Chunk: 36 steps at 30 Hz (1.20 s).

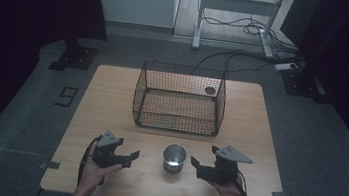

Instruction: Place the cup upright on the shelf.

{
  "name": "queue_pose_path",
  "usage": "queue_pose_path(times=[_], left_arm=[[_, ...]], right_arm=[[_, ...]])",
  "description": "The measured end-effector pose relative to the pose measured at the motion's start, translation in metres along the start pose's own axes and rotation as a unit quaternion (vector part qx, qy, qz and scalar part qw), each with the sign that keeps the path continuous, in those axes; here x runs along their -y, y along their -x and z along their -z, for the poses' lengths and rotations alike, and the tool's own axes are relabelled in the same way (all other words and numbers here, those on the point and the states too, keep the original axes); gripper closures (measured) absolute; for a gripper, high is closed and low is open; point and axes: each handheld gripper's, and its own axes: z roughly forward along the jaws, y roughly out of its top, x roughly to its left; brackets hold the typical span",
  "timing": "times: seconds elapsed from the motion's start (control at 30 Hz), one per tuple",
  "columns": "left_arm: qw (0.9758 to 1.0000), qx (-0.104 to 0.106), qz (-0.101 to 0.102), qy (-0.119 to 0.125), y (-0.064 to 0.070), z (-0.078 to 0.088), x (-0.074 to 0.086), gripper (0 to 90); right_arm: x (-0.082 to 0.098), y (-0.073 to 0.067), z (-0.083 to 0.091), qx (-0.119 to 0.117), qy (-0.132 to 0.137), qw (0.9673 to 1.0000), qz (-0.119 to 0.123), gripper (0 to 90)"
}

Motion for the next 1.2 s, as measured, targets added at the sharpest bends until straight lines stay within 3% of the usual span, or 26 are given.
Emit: queue_pose_path(times=[0.37,0.6,0.83,1.2], left_arm=[[0.9999,0.000,0.006,0.009,-0.003,0.007,-0.002,16.4],[1.0000,0.001,0.005,0.005,-0.002,0.006,-0.002,16.4],[1.0000,0.001,0.004,0.003,-0.002,0.004,-0.001,16.4],[1.0000,0.000,0.003,0.003,-0.003,0.006,-0.001,16.4]], right_arm=[[-0.014,-0.025,-0.021,-0.024,-0.001,0.9993,0.030,11.0],[-0.016,-0.034,-0.039,-0.037,-0.013,0.9989,0.025,10.1],[-0.016,-0.044,-0.057,-0.043,-0.029,0.9980,0.037,8.8],[-0.007,-0.044,-0.071,-0.041,-0.046,0.9974,0.038,5.9]])
